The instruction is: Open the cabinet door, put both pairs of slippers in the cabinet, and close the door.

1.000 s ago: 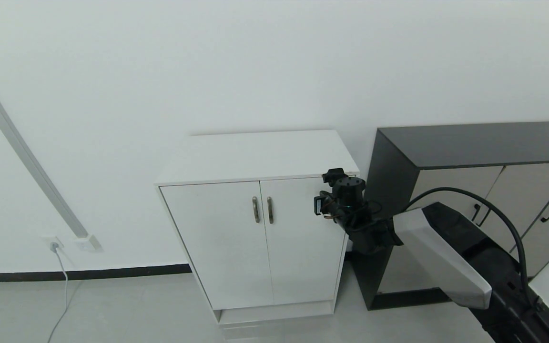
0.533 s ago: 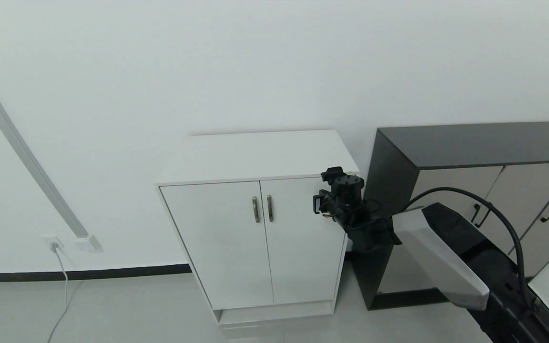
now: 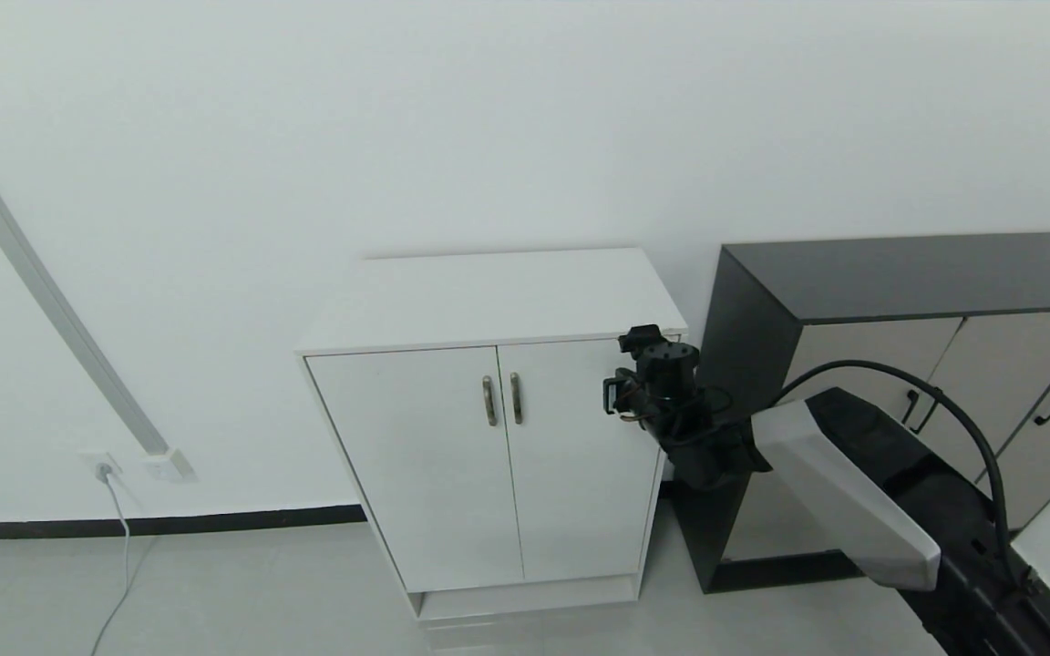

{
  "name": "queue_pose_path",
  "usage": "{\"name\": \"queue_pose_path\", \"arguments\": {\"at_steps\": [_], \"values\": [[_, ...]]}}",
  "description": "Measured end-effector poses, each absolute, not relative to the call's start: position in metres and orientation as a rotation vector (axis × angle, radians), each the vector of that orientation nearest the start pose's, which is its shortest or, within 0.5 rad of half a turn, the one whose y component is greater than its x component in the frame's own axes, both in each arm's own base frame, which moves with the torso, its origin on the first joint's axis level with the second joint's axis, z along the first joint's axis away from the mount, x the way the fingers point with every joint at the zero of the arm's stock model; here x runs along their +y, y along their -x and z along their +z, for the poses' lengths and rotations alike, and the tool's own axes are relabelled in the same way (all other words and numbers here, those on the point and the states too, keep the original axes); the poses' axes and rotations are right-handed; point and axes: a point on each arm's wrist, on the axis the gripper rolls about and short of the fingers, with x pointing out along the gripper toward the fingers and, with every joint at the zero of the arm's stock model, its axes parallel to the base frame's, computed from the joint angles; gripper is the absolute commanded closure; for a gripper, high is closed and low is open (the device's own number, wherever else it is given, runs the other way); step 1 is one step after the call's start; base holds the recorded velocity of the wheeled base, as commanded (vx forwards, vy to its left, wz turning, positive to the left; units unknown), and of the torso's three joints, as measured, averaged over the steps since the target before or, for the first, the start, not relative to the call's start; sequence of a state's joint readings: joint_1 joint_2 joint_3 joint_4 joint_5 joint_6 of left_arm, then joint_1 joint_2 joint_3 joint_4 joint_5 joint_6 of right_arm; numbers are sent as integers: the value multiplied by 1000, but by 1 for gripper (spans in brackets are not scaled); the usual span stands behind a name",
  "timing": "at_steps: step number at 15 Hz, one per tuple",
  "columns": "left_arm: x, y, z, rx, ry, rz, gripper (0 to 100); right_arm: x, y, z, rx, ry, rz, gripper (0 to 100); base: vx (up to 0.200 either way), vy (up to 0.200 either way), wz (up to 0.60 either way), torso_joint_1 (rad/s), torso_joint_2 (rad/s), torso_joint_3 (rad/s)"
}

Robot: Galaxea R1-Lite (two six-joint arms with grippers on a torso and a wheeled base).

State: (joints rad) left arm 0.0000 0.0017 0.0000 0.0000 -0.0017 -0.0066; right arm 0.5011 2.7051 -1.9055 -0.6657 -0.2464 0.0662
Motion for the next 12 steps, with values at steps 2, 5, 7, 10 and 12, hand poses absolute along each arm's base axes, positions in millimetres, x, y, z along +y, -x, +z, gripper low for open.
{"name": "queue_pose_path", "arguments": {"at_steps": [2,5,7,10,12], "values": [[0,23,76,2,7,-2,100,256,-475,39,149,-11,253,100,0,0,0,0,0,0],[0,23,76,2,7,-2,100,246,-456,42,171,-5,252,100,0,0,0,0,0,0],[0,23,76,2,7,-2,100,241,-439,48,179,-3,259,100,0,0,0,0,0,0],[0,23,76,2,7,-2,100,226,-411,61,184,-1,260,100,0,0,0,0,0,0],[0,23,76,2,7,-2,100,215,-390,71,182,-1,261,100,0,0,0,0,0,0]]}}
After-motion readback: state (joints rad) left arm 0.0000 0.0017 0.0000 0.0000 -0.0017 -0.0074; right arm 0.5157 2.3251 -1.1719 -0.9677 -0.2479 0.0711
